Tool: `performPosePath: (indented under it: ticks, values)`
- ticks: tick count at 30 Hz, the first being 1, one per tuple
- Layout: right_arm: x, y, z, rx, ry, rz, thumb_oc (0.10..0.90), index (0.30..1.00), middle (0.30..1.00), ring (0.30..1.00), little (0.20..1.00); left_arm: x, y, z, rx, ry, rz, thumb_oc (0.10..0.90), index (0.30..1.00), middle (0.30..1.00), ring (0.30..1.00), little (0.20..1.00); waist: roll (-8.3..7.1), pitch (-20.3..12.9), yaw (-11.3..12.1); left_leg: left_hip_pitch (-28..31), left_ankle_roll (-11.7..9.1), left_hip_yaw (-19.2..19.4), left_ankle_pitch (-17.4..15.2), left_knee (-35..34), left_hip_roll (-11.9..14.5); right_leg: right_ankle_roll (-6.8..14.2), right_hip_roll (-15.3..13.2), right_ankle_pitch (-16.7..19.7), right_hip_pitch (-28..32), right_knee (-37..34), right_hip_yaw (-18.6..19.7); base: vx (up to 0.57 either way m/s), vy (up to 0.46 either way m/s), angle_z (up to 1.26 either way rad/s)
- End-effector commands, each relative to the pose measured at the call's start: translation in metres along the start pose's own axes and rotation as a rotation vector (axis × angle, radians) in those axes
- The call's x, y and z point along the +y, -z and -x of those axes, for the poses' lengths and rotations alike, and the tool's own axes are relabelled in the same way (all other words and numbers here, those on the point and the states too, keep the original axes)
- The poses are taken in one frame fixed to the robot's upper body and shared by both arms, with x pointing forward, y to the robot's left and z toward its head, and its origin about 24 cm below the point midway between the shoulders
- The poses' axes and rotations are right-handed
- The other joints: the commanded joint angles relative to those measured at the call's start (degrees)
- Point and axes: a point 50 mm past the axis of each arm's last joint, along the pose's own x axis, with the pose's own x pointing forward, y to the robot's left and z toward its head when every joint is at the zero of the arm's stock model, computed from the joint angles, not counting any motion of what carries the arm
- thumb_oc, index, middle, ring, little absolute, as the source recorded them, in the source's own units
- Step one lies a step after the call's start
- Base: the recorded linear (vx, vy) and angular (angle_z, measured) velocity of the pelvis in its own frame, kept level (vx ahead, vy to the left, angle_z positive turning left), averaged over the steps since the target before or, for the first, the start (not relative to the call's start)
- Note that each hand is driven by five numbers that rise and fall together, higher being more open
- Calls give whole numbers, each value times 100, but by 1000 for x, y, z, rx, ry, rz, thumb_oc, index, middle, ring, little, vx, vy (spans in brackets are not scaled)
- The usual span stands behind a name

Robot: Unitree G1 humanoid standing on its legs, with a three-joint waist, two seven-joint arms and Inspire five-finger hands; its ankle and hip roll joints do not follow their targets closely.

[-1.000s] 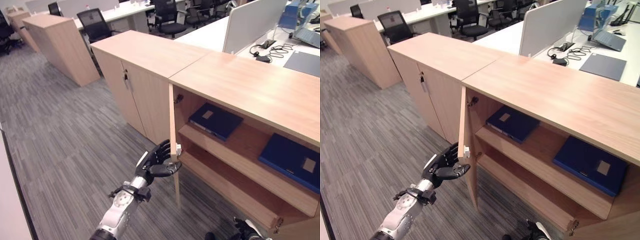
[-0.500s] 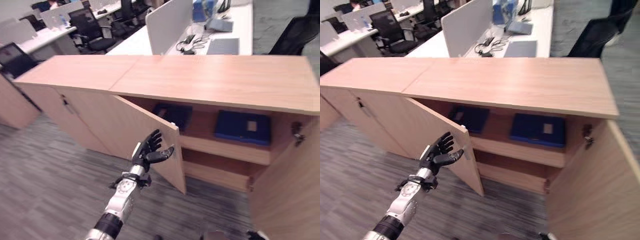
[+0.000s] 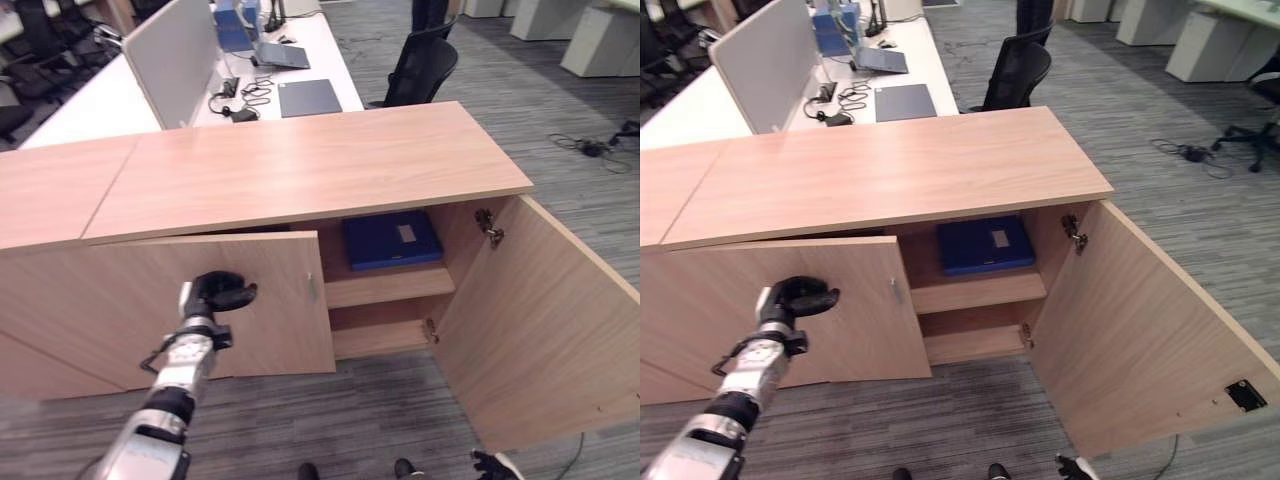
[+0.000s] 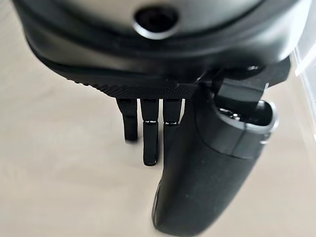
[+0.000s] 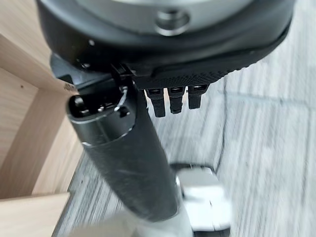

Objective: Put the empty folder in the office cabinet

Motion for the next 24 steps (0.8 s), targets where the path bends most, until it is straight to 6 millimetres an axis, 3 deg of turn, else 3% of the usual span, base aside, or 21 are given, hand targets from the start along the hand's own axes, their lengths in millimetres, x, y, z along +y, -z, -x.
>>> performPosePath:
  ticks: [1,4,8,13,15,16,19,20,21,24]
  values:
    - [-33,-16,-3,-67,73,27,800,900,900,900,900,14,-121,-19,-366,-72,103,800,900,900,900,900,135,-461,-92,7,-530,41,-383,2,448,439,26,-746,-93,479,-24,54,160,-39]
    - [-35,-14,-3,-62,76,17,800,900,900,900,900,35,-138,-20,-389,-137,101,800,900,900,900,900,94,-498,-180,46,-480,219,-492,-3,404,579,-16,-599,-248,495,11,68,163,-32]
    - [-34,-18,-3,-83,66,32,800,900,900,900,900,54,-151,-19,-404,-194,66,800,900,900,900,900,61,-512,-223,134,-461,405,-593,-2,424,585,-3,-426,-370,502,17,54,84,-36]
    - [-29,-20,-2,-102,48,56,800,900,900,900,900,49,-153,-18,-423,-180,32,800,900,900,900,900,28,-457,-194,234,-437,600,-678,-2,463,585,-5,-252,-511,679,-429,11,26,-19]
    - [-26,-25,-2,-121,42,66,800,900,900,900,900,30,-150,-17,-451,-113,15,800,900,900,900,900,0,-388,-92,276,-416,666,-706,1,477,585,-49,-201,-581,874,-1018,-25,-18,-12]
    - [-26,-25,-1,-120,42,66,800,900,900,900,900,30,-149,-16,-450,-112,14,800,900,900,900,900,2,-389,-99,277,-416,657,-706,1,478,585,-49,-206,-576,880,-1029,-27,-33,-16]
    - [-24,-30,-2,-135,45,72,800,900,900,900,900,-3,-140,-11,-480,0,6,800,900,900,900,900,-13,-313,16,308,-391,682,-716,5,482,585,-105,-177,-629,1027,-1550,-31,-21,3]
    - [-24,-29,-2,-134,46,72,800,900,900,900,900,-3,-139,-10,-479,0,6,800,900,900,900,900,-9,-315,10,310,-390,673,-716,5,482,585,-106,-181,-623,1031,-1560,-46,-33,4]
    - [-21,-33,-3,-142,47,59,800,900,900,900,900,-29,-123,-2,-483,103,19,800,900,900,900,900,-18,-251,118,337,-366,698,-728,11,486,585,-140,-208,-663,1165,-1899,-44,-50,0]
    - [-17,-40,-4,-144,48,28,800,900,900,900,900,-66,-86,17,-436,240,91,800,900,900,900,900,-6,-157,270,366,-362,750,-728,32,544,564,-299,-183,-765,1399,-2408,-67,-127,1]
